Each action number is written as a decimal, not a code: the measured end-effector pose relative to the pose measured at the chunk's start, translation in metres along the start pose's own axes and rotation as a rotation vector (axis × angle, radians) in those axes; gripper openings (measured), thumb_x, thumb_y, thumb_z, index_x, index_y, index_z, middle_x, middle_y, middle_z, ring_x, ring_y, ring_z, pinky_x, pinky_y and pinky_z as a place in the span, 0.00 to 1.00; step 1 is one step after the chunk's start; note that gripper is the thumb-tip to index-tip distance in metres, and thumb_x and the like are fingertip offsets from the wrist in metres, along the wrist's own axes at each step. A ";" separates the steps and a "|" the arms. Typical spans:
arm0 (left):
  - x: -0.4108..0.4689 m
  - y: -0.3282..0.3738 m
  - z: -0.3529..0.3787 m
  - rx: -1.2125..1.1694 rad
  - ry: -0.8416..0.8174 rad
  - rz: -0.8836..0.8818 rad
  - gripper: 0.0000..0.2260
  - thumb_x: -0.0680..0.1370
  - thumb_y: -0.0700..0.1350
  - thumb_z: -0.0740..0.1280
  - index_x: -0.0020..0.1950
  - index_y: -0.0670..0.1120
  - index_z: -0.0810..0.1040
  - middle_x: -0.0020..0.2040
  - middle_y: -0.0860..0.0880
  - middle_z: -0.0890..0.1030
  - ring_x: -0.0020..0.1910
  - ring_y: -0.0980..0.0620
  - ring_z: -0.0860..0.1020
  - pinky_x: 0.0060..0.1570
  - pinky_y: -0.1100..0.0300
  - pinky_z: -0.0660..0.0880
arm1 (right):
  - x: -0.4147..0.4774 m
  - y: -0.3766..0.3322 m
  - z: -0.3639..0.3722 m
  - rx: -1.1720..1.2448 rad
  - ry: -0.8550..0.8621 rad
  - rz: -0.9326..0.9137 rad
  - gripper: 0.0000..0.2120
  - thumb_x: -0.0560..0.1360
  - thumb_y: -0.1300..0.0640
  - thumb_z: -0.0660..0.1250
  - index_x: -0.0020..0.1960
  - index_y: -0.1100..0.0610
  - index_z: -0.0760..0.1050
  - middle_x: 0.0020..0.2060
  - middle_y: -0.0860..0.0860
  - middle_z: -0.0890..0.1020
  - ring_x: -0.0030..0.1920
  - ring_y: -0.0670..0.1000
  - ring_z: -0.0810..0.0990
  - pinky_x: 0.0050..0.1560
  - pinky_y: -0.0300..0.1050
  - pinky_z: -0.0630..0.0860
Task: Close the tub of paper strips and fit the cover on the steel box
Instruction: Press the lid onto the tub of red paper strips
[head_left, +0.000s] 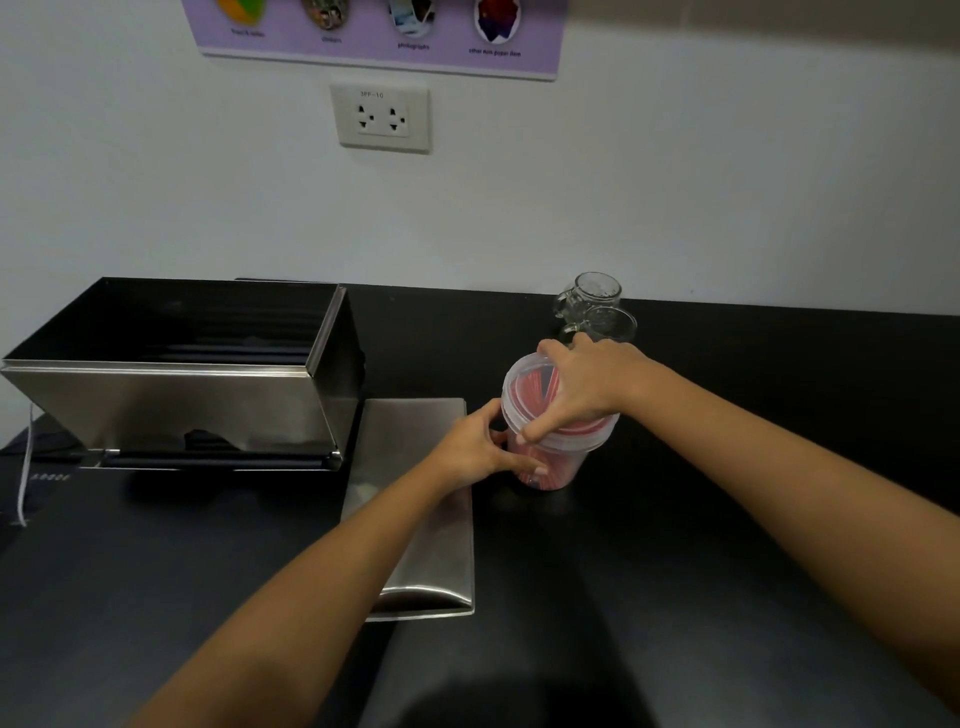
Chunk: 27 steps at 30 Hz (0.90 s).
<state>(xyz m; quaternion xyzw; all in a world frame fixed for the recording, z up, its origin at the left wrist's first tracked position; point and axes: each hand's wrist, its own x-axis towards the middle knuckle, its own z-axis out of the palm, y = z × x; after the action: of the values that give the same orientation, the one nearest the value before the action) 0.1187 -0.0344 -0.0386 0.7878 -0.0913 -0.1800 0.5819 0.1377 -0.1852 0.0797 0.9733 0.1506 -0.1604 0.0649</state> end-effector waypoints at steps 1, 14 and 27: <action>0.000 0.000 0.000 -0.002 0.001 -0.002 0.30 0.61 0.41 0.79 0.58 0.56 0.70 0.46 0.58 0.80 0.42 0.70 0.79 0.36 0.76 0.73 | 0.000 -0.001 0.000 0.006 0.003 0.022 0.55 0.51 0.24 0.63 0.70 0.51 0.54 0.66 0.60 0.67 0.62 0.62 0.70 0.52 0.53 0.70; -0.002 0.003 0.000 0.002 -0.006 0.002 0.32 0.63 0.40 0.78 0.63 0.50 0.69 0.48 0.57 0.79 0.47 0.62 0.80 0.38 0.75 0.74 | -0.007 0.007 -0.020 0.181 -0.245 0.007 0.60 0.56 0.35 0.72 0.73 0.48 0.37 0.74 0.55 0.40 0.73 0.63 0.46 0.69 0.62 0.56; 0.001 -0.003 0.002 -0.012 0.007 -0.002 0.30 0.61 0.45 0.79 0.57 0.60 0.70 0.53 0.57 0.78 0.51 0.61 0.77 0.42 0.72 0.76 | -0.004 0.002 0.000 0.086 -0.022 0.104 0.57 0.52 0.19 0.53 0.71 0.54 0.55 0.71 0.57 0.60 0.67 0.63 0.65 0.59 0.59 0.68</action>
<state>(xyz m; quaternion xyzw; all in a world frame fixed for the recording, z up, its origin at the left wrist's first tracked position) 0.1185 -0.0355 -0.0424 0.7849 -0.0874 -0.1782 0.5869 0.1348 -0.1883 0.0809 0.9799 0.0921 -0.1738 0.0329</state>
